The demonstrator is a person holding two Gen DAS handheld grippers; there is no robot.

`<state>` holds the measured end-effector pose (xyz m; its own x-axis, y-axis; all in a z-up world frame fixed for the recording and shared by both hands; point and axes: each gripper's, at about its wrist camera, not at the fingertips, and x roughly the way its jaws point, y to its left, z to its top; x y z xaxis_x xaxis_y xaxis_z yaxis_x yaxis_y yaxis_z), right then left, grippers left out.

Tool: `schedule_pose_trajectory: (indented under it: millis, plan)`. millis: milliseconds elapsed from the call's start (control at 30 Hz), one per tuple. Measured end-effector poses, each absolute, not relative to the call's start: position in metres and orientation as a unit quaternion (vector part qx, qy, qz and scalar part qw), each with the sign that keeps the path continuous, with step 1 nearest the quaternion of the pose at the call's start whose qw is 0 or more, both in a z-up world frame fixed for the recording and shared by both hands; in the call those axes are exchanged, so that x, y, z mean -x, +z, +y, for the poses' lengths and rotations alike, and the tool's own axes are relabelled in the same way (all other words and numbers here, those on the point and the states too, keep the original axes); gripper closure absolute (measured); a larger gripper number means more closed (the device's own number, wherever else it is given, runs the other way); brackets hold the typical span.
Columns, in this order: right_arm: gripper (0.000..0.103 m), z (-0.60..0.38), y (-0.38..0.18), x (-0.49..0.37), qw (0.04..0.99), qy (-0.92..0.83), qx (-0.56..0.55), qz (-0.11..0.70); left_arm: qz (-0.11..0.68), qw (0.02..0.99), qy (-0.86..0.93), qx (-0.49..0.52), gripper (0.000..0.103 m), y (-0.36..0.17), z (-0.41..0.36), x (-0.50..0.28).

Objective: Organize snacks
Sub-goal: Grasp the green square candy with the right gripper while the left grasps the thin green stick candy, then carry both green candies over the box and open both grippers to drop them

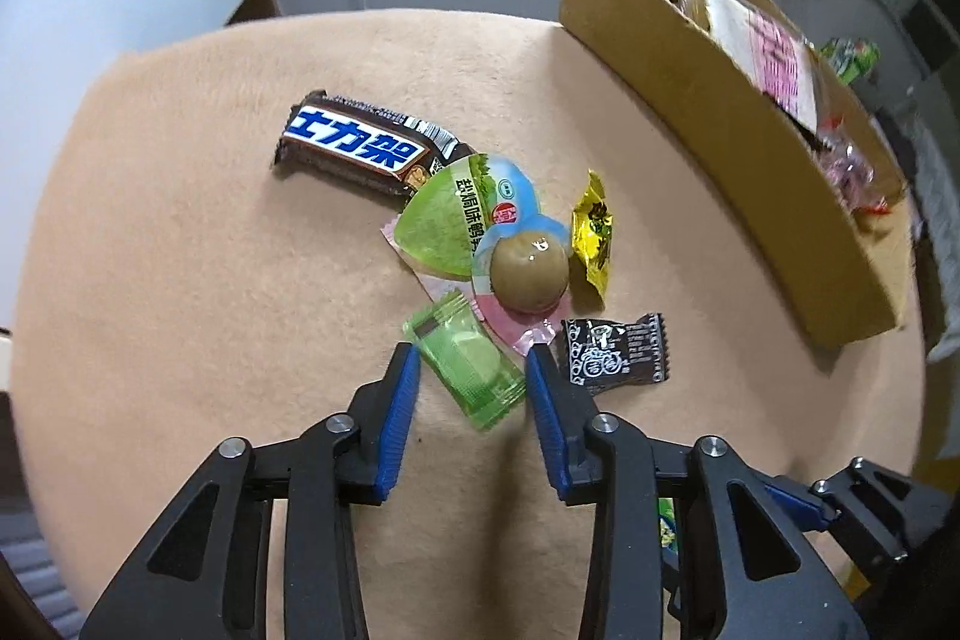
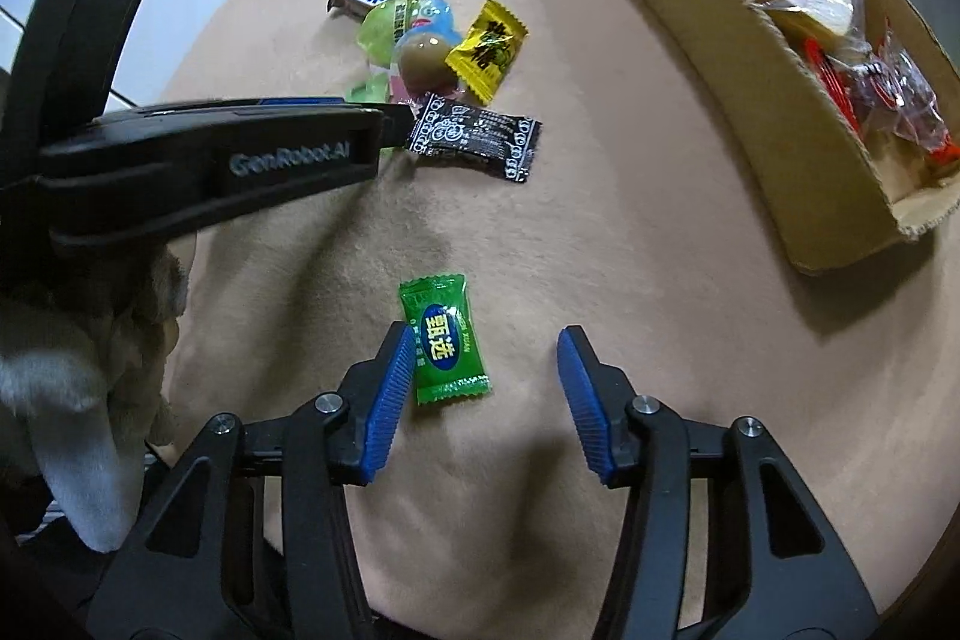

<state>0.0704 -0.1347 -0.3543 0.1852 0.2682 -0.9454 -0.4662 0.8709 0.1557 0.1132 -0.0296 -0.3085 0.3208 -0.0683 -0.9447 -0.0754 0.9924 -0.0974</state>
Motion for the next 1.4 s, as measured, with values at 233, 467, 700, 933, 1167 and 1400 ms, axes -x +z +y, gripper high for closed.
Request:
schedule_pose_trajectory:
  millis: [233,467,700,933,1167,1400]
  plan:
    - [0.059,-0.112,-0.357,-0.061,0.771,0.235,0.153,0.571,0.568,0.822,0.005,0.038,0.095,-0.307,-0.024,-0.108]
    - [0.079,-0.102,-0.359,-0.058,0.774,0.234,0.161,0.566,0.567,0.820,-0.007,0.071,0.099,-0.306,0.000,-0.104]
    - [0.080,-0.121,-0.358,-0.072,0.776,0.231,0.140,0.569,0.563,0.819,-0.015,0.111,0.099,-0.310,0.016,-0.095]
    - [0.081,-0.135,-0.353,-0.082,0.780,0.229,0.112,0.571,0.560,0.815,-0.013,0.148,0.099,-0.310,0.033,-0.084]
    - [0.081,-0.162,-0.331,-0.094,0.789,0.234,0.057,0.565,0.555,0.816,-0.020,0.159,0.099,-0.296,0.047,-0.071]
    - [0.081,-0.193,-0.292,-0.094,0.805,0.232,0.025,0.545,0.542,0.824,-0.038,0.163,0.099,-0.276,0.044,-0.065]
